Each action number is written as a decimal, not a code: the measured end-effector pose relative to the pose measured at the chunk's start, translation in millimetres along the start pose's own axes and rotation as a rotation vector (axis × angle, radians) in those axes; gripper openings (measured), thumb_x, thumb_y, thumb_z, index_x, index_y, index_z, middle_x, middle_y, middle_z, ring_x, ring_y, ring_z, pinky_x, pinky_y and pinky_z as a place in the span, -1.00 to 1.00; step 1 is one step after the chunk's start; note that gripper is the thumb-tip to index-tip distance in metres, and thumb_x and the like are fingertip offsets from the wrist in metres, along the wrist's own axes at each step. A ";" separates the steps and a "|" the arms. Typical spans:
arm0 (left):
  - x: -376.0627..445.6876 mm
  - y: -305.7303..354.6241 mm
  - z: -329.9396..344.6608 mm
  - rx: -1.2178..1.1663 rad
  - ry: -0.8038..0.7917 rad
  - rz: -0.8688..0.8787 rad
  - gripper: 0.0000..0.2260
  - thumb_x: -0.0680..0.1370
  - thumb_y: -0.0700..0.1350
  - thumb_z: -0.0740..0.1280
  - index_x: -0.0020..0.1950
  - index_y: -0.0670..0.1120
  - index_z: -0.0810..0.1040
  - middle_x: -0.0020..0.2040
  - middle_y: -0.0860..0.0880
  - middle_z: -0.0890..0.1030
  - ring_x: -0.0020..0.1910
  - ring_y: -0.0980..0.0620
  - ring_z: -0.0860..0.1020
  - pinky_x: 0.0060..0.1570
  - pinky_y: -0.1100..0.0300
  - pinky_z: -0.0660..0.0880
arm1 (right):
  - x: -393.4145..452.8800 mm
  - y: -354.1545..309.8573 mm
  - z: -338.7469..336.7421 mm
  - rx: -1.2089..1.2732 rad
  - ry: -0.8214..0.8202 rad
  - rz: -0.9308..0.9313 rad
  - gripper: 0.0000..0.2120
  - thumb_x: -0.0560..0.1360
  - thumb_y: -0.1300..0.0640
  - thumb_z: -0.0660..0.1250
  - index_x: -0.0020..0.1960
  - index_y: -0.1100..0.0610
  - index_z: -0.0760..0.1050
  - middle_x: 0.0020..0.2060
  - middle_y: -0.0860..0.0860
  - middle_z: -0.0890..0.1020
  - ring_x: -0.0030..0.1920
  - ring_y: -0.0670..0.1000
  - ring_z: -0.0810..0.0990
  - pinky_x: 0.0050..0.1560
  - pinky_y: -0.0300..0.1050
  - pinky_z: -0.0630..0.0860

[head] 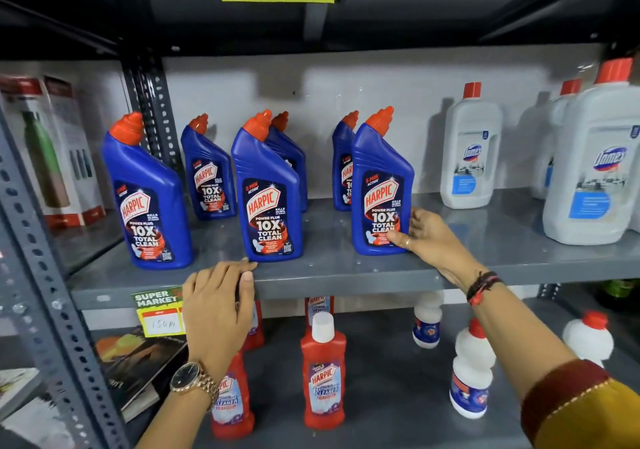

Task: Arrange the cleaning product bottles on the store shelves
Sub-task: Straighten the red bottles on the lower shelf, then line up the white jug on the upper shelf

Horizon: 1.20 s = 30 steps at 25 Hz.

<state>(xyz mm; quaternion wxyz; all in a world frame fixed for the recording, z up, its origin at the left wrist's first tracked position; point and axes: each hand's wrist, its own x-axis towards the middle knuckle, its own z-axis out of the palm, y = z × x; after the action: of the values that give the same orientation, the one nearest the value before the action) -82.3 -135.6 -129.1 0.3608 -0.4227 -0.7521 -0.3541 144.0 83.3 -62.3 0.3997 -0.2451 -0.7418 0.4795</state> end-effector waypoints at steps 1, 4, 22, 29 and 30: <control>-0.4 0.0 0.5 -0.003 0.015 0.004 -0.68 0.57 -0.01 0.06 0.00 -0.08 0.57 -0.10 -0.05 0.63 -0.14 -0.05 0.52 0.01 0.11 0.27 | -0.1 -0.4 0.3 -0.006 0.004 0.003 -0.60 0.33 0.20 0.47 0.12 0.07 0.43 0.08 0.06 0.62 0.11 0.03 0.60 0.24 0.11 0.50; -4.1 0.6 2.3 -0.034 0.062 0.043 -0.70 0.56 -0.04 0.09 0.02 -0.08 0.60 -0.02 -0.04 0.64 0.00 -0.03 0.51 0.19 0.06 0.27 | -3.0 -3.5 -0.4 0.008 -0.007 0.004 -0.54 0.27 0.11 0.50 0.11 0.07 0.42 0.09 0.05 0.61 0.13 0.03 0.58 0.25 0.12 0.49; -34.0 282.9 88.1 -0.241 -0.152 0.388 -0.62 0.57 0.00 0.09 0.32 -0.06 0.46 0.28 0.00 0.56 0.26 0.02 0.51 0.38 0.09 0.25 | -66.2 39.2 -264.7 -0.145 0.705 -0.455 -0.64 0.48 0.37 0.23 0.22 0.10 0.42 0.10 -0.22 0.50 0.08 -0.37 0.48 0.19 -0.40 0.38; 6.7 385.2 100.4 -0.085 -0.441 0.171 -0.52 0.55 0.18 -0.08 0.37 0.14 0.39 0.33 0.12 0.51 0.21 0.00 0.56 0.10 0.10 0.50 | -34.6 69.0 -307.9 -0.132 0.380 -0.157 -0.59 0.57 0.17 0.14 0.40 0.15 0.20 0.14 -0.16 0.40 0.19 -0.15 0.40 0.11 -0.54 0.30; 16.2 387.0 106.2 -0.089 -0.550 0.151 -0.54 0.56 0.20 -0.05 0.41 0.16 0.31 0.35 0.10 0.50 0.24 -0.03 0.52 0.11 0.07 0.47 | -30.5 68.7 -310.5 -0.115 0.343 -0.117 -0.63 0.58 0.14 0.12 0.37 0.16 0.25 0.15 -0.10 0.44 0.21 -0.08 0.41 0.20 -0.38 0.33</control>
<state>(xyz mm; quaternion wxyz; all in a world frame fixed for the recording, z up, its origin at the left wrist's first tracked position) 230.7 111.1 -79.2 0.1498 -0.5731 -0.7718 -0.2312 416.8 249.4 -67.1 0.5328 -0.3021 -0.7020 0.3634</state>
